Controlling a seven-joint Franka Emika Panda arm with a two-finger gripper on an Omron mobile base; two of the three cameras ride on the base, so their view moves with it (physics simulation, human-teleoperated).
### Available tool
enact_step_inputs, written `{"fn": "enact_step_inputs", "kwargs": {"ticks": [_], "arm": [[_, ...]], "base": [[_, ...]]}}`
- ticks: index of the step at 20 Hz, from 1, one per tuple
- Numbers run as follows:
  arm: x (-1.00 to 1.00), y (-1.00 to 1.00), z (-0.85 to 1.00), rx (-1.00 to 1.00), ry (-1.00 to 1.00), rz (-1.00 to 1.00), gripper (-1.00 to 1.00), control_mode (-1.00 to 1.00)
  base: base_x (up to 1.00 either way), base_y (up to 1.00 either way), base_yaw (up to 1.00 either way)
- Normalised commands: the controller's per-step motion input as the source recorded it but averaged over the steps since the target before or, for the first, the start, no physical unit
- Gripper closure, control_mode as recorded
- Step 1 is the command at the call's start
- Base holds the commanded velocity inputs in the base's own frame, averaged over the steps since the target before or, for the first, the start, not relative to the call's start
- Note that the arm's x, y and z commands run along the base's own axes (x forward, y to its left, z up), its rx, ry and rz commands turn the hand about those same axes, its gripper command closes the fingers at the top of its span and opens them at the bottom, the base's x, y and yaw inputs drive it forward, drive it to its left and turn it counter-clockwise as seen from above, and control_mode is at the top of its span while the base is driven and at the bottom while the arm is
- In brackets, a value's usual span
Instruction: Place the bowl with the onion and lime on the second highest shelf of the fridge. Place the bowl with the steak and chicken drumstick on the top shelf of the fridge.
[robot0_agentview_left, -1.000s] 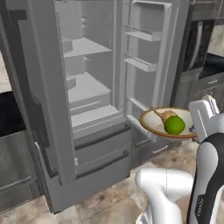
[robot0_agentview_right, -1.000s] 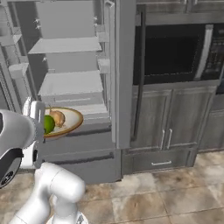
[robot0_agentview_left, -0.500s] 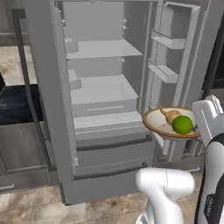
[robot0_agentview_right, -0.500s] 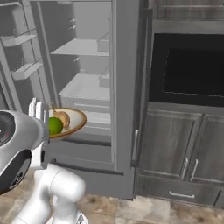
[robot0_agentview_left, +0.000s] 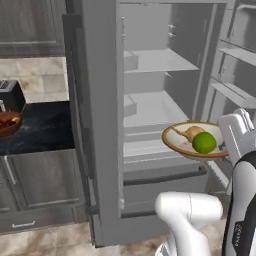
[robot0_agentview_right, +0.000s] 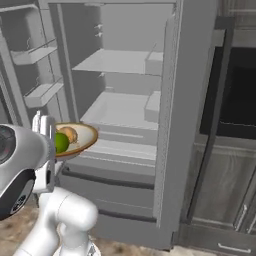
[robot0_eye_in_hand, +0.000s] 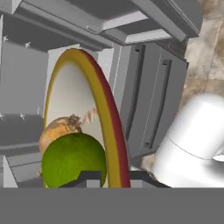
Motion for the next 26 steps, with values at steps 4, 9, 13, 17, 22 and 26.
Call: {"fn": "enact_step_inputs", "kwargs": {"ticks": [4, 9, 13, 17, 22, 26], "arm": [[0.00, 0.00, 0.00, 0.00, 0.00, 0.00, 1.00, 1.00], [0.00, 0.00, 0.00, 0.00, 0.00, 0.00, 1.00, 1.00], [0.00, 0.00, 0.00, 0.00, 0.00, 0.00, 1.00, 1.00], [0.34, -0.12, -0.16, 0.00, 0.00, 0.00, 1.00, -1.00], [0.81, -0.20, -0.43, 0.00, 0.00, 0.00, 1.00, -1.00], [0.89, -0.01, -0.58, 0.00, 0.00, 0.00, 1.00, -1.00]], "base": [[0.65, 0.00, 0.00], [0.63, -0.02, 0.00], [0.69, 0.00, 0.00], [0.34, -0.01, 0.00], [0.00, 0.00, 0.00], [0.00, 0.00, 0.00]]}}
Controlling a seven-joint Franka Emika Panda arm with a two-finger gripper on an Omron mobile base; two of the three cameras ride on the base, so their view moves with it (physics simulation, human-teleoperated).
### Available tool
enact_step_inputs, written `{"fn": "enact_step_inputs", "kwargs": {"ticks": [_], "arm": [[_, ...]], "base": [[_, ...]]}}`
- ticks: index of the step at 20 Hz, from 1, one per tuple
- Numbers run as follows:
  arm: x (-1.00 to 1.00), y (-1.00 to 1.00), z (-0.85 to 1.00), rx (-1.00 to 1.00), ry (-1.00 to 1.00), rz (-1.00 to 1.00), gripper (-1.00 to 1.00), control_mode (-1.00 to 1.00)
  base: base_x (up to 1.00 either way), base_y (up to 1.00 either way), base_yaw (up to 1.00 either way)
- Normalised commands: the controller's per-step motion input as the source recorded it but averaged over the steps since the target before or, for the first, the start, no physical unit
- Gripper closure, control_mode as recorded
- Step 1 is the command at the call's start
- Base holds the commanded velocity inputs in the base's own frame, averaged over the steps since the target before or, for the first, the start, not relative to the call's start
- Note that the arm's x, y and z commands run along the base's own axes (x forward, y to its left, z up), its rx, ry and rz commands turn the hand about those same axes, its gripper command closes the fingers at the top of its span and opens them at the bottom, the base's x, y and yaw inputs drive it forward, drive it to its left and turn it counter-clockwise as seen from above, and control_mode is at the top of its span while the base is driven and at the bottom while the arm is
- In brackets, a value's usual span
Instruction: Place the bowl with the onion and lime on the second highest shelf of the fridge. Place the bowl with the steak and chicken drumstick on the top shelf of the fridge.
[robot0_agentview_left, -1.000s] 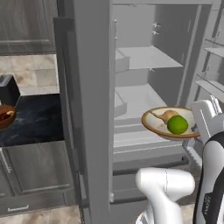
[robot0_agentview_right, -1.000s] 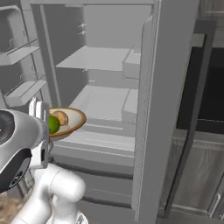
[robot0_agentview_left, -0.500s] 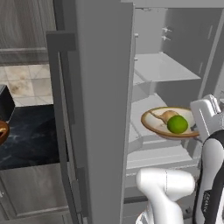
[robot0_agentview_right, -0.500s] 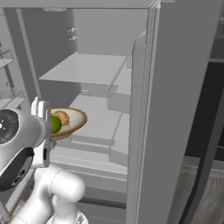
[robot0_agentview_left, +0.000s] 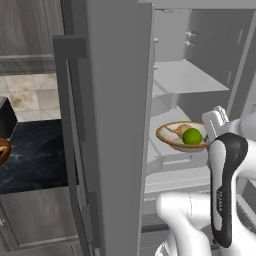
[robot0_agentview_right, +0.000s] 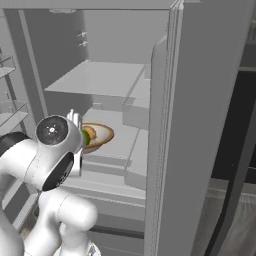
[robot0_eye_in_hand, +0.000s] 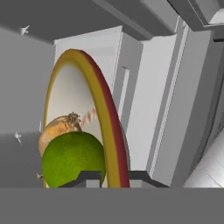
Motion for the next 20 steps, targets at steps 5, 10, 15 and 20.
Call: {"fn": "enact_step_inputs", "kwargs": {"ticks": [5, 10, 15, 20], "arm": [[0.85, 0.00, -0.38, 0.00, 0.00, -0.01, 1.00, -1.00], [0.25, 0.00, -0.12, 0.00, -0.02, 0.00, 1.00, -1.00], [0.02, 0.00, 0.00, 0.00, -0.01, 0.00, 1.00, -1.00], [0.34, 0.00, -0.27, 0.00, 0.00, 0.00, 1.00, -1.00]], "base": [[0.00, 0.00, 0.00], [0.00, 0.00, 0.00], [0.00, 0.00, 0.00], [0.00, 0.00, 0.00]]}}
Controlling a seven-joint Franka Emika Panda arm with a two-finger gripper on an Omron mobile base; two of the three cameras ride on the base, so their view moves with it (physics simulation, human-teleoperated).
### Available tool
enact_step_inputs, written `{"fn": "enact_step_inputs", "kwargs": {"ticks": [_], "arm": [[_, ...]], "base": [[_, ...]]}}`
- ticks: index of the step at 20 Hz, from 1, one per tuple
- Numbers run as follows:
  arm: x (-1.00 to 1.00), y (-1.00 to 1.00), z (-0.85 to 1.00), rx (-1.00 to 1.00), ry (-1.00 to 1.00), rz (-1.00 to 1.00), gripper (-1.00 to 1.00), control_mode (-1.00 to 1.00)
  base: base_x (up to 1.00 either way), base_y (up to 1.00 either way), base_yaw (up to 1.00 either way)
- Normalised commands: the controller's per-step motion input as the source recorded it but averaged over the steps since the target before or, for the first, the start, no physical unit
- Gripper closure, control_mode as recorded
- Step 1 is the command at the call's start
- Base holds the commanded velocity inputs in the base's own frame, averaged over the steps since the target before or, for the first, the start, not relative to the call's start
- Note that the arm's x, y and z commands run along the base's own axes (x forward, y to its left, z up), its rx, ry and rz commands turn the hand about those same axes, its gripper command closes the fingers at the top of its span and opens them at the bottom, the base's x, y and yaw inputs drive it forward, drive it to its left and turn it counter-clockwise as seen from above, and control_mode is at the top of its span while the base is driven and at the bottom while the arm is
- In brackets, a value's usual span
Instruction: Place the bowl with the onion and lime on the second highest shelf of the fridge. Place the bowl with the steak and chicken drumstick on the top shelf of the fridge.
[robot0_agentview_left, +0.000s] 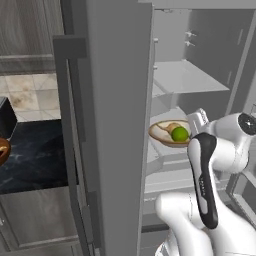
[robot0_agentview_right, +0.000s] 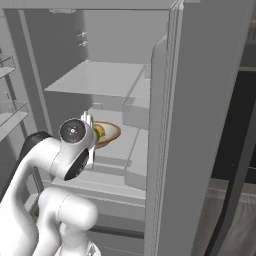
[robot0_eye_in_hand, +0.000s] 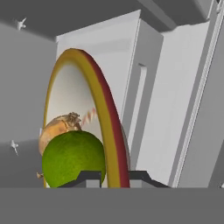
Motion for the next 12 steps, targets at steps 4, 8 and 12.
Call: {"fn": "enact_step_inputs", "kwargs": {"ticks": [4, 8, 12], "arm": [[0.54, 0.00, -0.55, 0.00, 0.00, 0.00, 1.00, -1.00], [0.60, 0.00, -0.47, 0.00, 0.00, 0.00, 1.00, -1.00], [0.65, 0.00, -0.37, 0.00, 0.00, 0.00, 1.00, -1.00]], "base": [[0.00, 0.00, 0.00], [0.00, 0.00, 0.00], [0.00, 0.00, 0.00]]}}
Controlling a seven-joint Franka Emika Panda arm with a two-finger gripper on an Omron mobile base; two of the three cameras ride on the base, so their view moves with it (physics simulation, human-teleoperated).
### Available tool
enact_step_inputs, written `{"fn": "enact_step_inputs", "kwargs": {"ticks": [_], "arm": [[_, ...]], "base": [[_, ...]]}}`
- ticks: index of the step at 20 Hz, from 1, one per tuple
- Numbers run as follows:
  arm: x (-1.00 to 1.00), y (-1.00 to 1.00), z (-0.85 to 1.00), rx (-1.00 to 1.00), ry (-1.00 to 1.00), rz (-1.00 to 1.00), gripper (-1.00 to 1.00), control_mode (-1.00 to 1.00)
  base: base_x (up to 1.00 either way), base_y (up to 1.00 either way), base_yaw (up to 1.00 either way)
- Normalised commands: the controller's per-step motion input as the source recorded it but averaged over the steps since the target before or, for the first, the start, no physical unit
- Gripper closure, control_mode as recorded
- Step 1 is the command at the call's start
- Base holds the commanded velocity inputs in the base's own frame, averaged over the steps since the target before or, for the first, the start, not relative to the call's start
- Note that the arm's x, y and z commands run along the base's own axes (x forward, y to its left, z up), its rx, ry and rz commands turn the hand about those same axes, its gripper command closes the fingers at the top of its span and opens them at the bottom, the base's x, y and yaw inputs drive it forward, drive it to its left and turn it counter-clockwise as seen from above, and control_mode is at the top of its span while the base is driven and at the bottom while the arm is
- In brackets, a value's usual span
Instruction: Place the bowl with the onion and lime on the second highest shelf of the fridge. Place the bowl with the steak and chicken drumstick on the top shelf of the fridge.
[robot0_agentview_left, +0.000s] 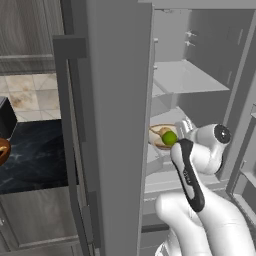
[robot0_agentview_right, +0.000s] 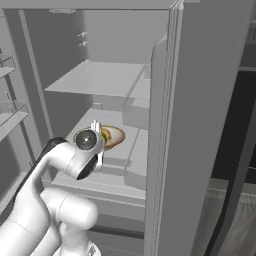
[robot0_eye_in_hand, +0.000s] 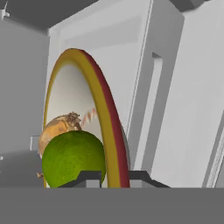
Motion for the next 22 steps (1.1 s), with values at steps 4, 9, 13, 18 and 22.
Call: {"fn": "enact_step_inputs", "kwargs": {"ticks": [4, 9, 13, 18, 22], "arm": [[0.69, 0.00, -0.28, 0.00, 0.00, 0.00, 1.00, -1.00], [0.79, 0.00, -0.26, 0.00, 0.01, 0.00, 1.00, -1.00], [0.68, 0.00, -0.25, 0.00, 0.04, 0.00, 1.00, -1.00], [0.42, 0.00, -0.08, 0.00, 0.00, 0.00, -1.00, -1.00], [0.03, 0.00, 0.14, 0.00, 0.00, -0.02, -1.00, -1.00]], "base": [[0.00, 0.00, 0.00], [0.00, 0.00, 0.00], [0.00, 0.00, 0.00], [0.00, 0.00, 0.00], [0.00, 0.00, 0.00]]}}
